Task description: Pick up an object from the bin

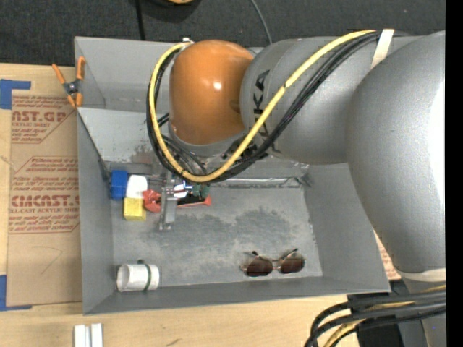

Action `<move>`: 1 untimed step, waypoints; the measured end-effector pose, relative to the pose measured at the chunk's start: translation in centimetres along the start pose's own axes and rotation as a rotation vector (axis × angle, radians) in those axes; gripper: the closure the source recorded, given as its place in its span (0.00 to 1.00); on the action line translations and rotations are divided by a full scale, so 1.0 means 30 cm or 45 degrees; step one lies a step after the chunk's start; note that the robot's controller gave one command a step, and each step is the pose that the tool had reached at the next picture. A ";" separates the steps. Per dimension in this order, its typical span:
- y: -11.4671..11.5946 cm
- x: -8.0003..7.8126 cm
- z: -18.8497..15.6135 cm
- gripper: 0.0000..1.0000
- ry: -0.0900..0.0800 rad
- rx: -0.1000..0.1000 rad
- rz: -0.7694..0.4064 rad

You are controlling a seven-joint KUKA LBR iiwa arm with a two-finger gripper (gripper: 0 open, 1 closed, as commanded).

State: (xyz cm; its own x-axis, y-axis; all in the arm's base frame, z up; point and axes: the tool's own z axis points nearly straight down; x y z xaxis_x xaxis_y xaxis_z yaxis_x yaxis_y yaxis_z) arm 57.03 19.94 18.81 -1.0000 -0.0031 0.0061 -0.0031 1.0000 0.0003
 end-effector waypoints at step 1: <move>-0.003 -0.007 -0.016 0.00 -0.009 -0.002 0.002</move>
Offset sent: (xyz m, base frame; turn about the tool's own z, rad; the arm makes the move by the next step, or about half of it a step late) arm 0.0176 -0.0135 -0.0929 -0.1500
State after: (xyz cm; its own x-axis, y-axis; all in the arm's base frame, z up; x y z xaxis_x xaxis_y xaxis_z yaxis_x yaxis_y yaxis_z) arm 57.23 19.86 19.27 -1.0000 -0.0012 -0.0013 -0.0012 1.0000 0.0017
